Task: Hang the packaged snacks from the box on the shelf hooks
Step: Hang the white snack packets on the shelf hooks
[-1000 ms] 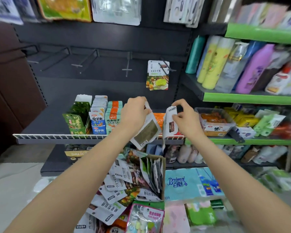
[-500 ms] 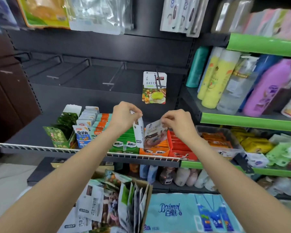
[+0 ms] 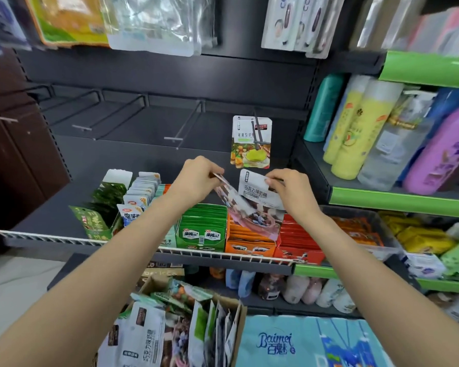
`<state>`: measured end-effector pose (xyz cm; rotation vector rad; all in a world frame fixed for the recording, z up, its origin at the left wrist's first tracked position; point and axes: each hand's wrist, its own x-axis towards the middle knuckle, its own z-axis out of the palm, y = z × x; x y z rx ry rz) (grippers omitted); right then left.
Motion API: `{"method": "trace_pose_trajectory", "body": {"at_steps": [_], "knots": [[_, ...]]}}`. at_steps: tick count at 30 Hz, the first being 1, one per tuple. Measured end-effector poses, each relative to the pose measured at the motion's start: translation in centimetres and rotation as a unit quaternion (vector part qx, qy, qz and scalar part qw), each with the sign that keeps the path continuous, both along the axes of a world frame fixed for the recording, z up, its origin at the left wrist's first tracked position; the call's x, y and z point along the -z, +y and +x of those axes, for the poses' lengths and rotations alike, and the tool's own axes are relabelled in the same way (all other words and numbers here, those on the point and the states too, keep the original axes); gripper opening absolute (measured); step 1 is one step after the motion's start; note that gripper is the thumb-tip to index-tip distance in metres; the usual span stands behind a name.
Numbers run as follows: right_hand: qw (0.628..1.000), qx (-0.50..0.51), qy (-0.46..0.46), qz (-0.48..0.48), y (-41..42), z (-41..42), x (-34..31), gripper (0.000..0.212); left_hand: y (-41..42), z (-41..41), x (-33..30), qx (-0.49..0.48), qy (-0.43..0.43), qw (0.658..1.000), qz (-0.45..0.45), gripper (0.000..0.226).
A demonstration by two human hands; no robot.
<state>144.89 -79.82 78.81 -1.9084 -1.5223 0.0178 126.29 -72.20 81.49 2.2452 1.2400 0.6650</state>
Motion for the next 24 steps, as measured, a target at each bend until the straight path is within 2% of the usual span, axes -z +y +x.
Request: {"method": "trace_pose_trajectory", "body": {"at_steps": [4, 6, 8, 11, 15, 24], "knots": [[0.999, -0.029, 0.018, -0.004, 0.6, 0.0, -0.2, 0.026, 0.2, -0.2, -0.1, -0.021, 0.045, 0.996, 0.080, 0.017], [0.997, -0.025, 0.063, 0.030, 0.9, 0.0, -0.3, 0.022, 0.3, -0.2, -0.1, -0.033, 0.081, 0.986, 0.140, 0.019], [0.988, 0.000, 0.130, 0.085, 1.3, 0.1, -0.5, 0.015, 0.5, -0.2, 0.1, -0.023, 0.092, 0.984, 0.154, 0.021], [0.973, 0.019, 0.191, 0.127, 2.3, 0.2, -1.2, 0.008, 1.0, -0.3, 0.3, -0.014, 0.075, 0.985, 0.158, 0.018], [0.958, -0.008, 0.245, 0.150, 4.0, 0.5, -1.8, 0.007, 1.2, -0.5, 0.2, -0.020, 0.034, 0.982, 0.186, 0.013], [0.962, 0.015, 0.230, 0.150, 6.1, 1.2, -2.0, 0.015, 2.1, -0.3, 0.1, -0.023, 0.039, 0.981, 0.189, 0.013]]}}
